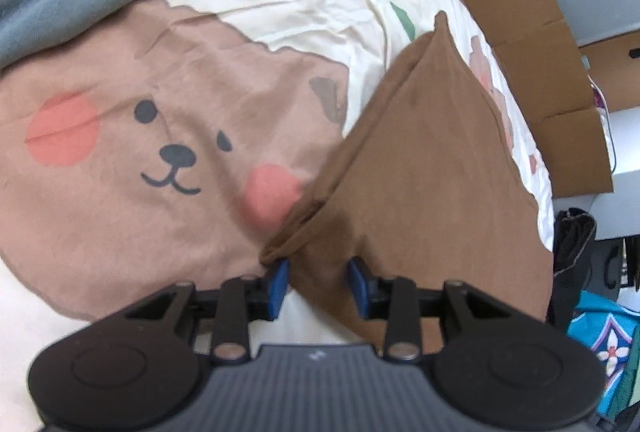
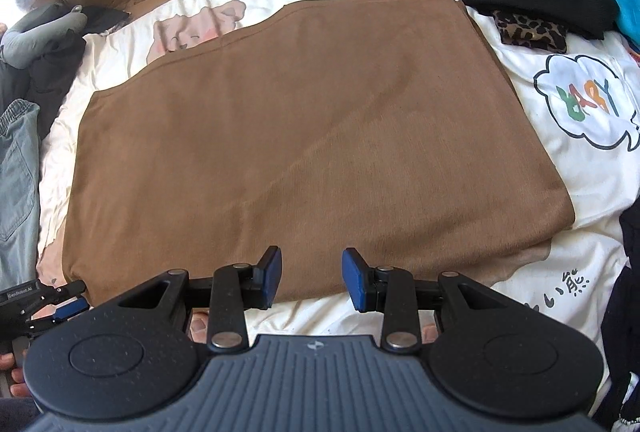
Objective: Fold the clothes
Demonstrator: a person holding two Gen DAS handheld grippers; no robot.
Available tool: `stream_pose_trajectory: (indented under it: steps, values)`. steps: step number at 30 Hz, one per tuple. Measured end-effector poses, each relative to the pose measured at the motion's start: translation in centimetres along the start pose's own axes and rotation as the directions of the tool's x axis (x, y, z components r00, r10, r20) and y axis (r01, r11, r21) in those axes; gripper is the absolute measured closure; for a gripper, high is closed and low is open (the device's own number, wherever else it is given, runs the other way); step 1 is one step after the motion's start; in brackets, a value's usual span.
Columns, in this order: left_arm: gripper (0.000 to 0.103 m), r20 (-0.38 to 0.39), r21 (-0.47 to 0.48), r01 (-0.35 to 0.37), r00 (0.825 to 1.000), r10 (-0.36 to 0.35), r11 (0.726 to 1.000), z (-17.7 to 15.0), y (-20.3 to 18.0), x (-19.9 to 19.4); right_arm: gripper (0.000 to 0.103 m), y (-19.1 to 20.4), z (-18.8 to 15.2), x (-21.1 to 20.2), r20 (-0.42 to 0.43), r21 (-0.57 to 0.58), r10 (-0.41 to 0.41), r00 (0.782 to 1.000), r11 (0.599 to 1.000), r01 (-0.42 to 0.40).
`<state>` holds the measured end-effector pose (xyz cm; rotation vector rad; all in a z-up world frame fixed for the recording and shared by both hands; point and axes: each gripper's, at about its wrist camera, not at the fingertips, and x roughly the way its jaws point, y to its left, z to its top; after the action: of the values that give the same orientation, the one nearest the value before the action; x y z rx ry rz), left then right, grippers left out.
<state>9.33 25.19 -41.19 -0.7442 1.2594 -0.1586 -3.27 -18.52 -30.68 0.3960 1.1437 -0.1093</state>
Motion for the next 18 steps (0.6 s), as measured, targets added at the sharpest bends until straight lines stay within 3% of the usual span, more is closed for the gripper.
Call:
stream_pose_trajectory:
  steps: [2,4,8,13,18]
  values:
    - [0.066,0.009,-0.021,0.01,1.0,-0.009,1.0,-0.2,0.6,-0.5,0.063,0.3,-0.1,0.1,0.0,-0.01,0.004,1.0,1.0,-0.004]
    - [0.056,0.029,-0.018,-0.006,1.0,0.006,1.0,-0.4,1.0,-1.0,0.063,0.6,-0.2,0.1,-0.003,-0.017,0.007,1.0,1.0,-0.007]
    - [0.048,0.049,-0.016,0.002,0.999,-0.001,1.0,-0.3,1.2,-1.4,0.063,1.1,-0.4,0.2,-0.011,-0.021,0.011,1.0,1.0,-0.011]
    - [0.046,0.028,0.04,0.013,0.999,-0.014,0.999,0.4,0.1,-0.4,0.062,1.4,-0.4,0.0,-0.015,-0.038,0.005,1.0,0.999,-0.006]
    - [0.048,0.008,-0.012,0.066,0.998,-0.066,0.998,0.6,0.5,-0.3,0.062,1.4,-0.4,-0.5,-0.005,-0.032,0.004,1.0,0.999,-0.004]
